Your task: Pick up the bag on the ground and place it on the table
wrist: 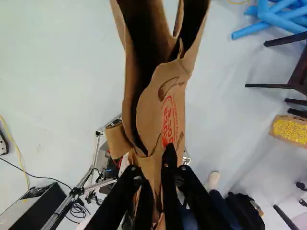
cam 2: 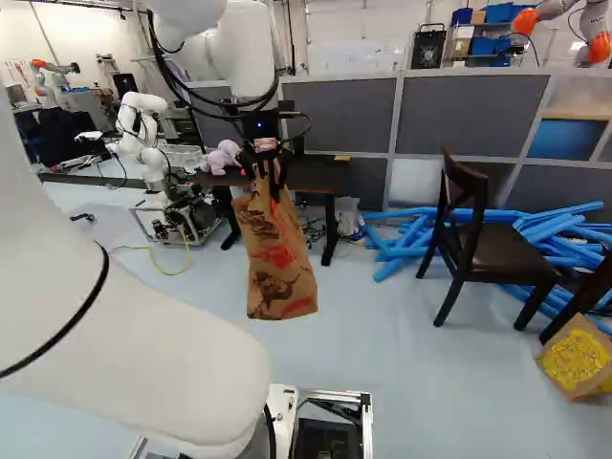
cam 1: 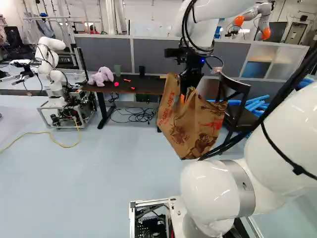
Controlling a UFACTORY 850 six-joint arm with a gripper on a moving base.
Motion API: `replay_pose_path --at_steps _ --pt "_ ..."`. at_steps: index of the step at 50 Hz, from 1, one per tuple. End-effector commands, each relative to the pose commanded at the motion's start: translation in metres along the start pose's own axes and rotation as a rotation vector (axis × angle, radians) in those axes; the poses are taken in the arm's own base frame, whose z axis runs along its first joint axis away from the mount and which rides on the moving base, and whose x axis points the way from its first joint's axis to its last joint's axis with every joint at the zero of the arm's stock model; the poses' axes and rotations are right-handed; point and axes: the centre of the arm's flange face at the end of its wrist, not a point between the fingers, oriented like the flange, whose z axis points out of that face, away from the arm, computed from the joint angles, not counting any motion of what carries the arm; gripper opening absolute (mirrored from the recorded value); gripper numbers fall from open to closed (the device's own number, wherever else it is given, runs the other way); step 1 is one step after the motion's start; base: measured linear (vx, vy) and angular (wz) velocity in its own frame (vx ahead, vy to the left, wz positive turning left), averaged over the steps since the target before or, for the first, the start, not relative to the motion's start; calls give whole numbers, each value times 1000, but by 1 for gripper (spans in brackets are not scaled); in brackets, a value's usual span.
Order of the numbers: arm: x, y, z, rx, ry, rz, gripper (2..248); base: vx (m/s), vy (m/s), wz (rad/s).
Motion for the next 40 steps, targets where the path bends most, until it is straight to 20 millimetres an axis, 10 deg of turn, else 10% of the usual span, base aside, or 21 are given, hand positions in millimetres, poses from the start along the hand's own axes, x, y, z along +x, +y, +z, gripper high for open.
replay_pose_path --at_steps 40 --pt "0 0 -1 0 1 0 21 54 -13 -3"
